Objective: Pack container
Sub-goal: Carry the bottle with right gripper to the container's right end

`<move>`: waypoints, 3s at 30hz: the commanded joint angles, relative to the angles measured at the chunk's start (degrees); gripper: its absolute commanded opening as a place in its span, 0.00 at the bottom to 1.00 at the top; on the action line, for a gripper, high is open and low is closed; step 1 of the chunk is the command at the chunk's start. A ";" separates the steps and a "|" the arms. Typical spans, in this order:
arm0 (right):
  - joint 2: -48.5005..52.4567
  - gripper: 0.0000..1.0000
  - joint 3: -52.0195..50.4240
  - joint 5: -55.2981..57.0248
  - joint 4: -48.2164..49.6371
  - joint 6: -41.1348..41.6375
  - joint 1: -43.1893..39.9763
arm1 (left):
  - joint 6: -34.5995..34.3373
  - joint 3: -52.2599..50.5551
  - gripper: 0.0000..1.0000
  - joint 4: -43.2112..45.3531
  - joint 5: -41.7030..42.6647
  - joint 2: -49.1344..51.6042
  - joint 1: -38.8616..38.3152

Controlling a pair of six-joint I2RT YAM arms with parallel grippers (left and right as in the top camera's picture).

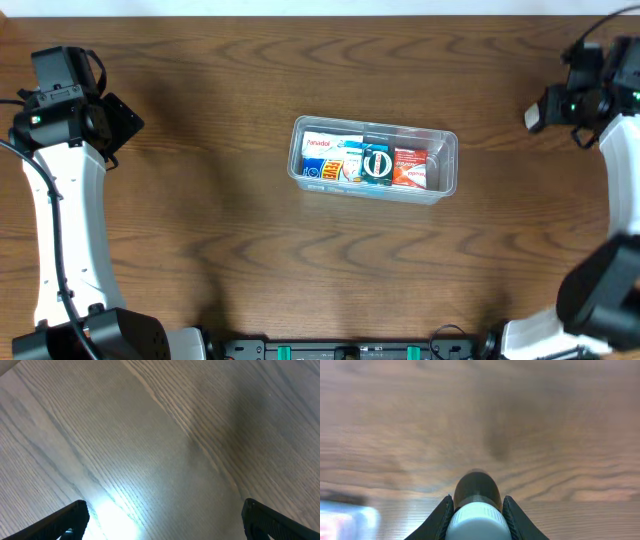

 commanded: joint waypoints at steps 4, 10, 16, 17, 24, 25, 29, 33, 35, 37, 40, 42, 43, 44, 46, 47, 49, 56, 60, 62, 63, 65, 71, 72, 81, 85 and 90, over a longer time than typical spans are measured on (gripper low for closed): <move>-12.15 0.20 4.39 2.21 -5.46 7.54 7.28 | -0.31 0.52 0.98 -0.13 -0.11 0.55 0.17; -16.00 0.21 4.35 2.19 -14.12 15.93 16.22 | -0.31 0.52 0.98 -0.13 -0.09 0.55 0.17; -14.71 0.22 3.69 2.38 -16.85 17.31 26.05 | -0.28 0.52 0.98 -0.13 -0.09 0.55 0.17; -14.43 0.21 3.69 3.21 -16.68 17.75 27.67 | -0.31 0.52 0.98 -0.13 -0.11 0.55 0.17; -11.10 0.22 3.17 11.41 -17.84 24.90 35.65 | -0.31 0.52 0.98 -0.13 -0.11 0.55 0.17; -10.40 0.22 3.06 11.47 -17.86 25.44 36.26 | -0.31 0.52 0.98 -0.13 -0.11 0.55 0.17; -7.08 0.23 3.06 16.68 -18.60 29.16 38.07 | -0.31 0.52 0.98 -0.13 -0.09 0.55 0.17; -4.46 0.23 3.06 19.41 -20.15 34.47 38.18 | -0.31 0.52 0.98 -0.13 -0.09 0.55 0.17; -3.65 0.24 3.06 20.87 -21.29 36.17 38.18 | -0.31 0.52 0.98 -0.13 -0.11 0.55 0.17; -3.17 0.24 3.06 23.43 -22.38 37.51 38.18 | -0.31 0.52 0.98 -0.13 -0.09 0.55 0.17; -2.93 0.24 2.95 26.12 -23.06 38.34 38.18 | -0.31 0.52 0.98 -0.13 -0.09 0.55 0.17; -2.93 0.23 2.69 26.23 -22.95 38.73 38.12 | -0.31 0.52 0.98 -0.13 -0.11 0.55 0.17; -2.93 0.23 2.51 26.25 -22.86 38.77 38.10 | -0.31 0.52 0.98 -0.13 -0.11 0.55 0.17; -2.93 0.23 2.25 26.47 -22.73 39.28 38.10 | -0.31 0.52 0.98 -0.13 -0.11 0.55 0.17; -2.93 0.23 1.18 27.02 -21.84 40.04 38.10 | -0.31 0.52 0.98 -0.13 -0.09 0.55 0.17; -2.91 0.23 0.31 27.12 -20.98 40.22 38.10 | -0.31 0.52 0.98 -0.13 -0.09 0.55 0.17; -2.93 0.24 -1.66 27.12 -19.23 40.22 38.10 | -0.31 0.52 0.98 -0.13 -0.11 0.55 0.17; -2.91 0.24 -6.97 29.97 -14.75 40.19 38.10 | -0.31 0.52 0.98 -0.13 -0.09 0.55 0.17; -2.91 0.24 -7.02 31.39 -14.88 40.17 38.10 | -0.28 0.52 0.98 -0.13 -0.11 0.55 0.17; -2.91 0.24 -7.02 31.36 -14.84 40.17 38.10 | -0.31 0.52 0.98 -0.13 -0.09 0.55 0.17; -2.80 0.24 -7.06 31.36 -14.75 40.17 38.10 | -0.31 0.52 0.98 -0.13 -0.09 0.55 0.17; -2.60 0.24 -7.37 31.36 -14.27 40.17 38.16 | -0.31 0.52 0.98 -0.13 -0.09 0.55 0.17; -0.28 0.25 -8.24 31.34 -13.31 40.17 38.14 | -0.31 0.52 0.98 -0.13 -0.09 0.55 0.17; 0.20 0.25 -8.24 31.34 -13.29 40.17 38.14 | -0.31 0.52 0.98 -0.13 -0.09 0.55 0.17; 3.56 0.26 -8.28 32.22 -10.78 39.30 38.14 | -0.31 0.52 0.98 -0.13 -0.09 0.55 0.17; 3.69 0.26 -8.74 32.17 -9.09 39.30 38.25 | -0.31 0.52 0.98 -0.13 -0.11 0.55 0.17; 3.69 0.26 -9.18 31.91 -8.24 39.26 38.25 | -0.31 0.52 0.98 -0.13 -0.11 0.55 0.17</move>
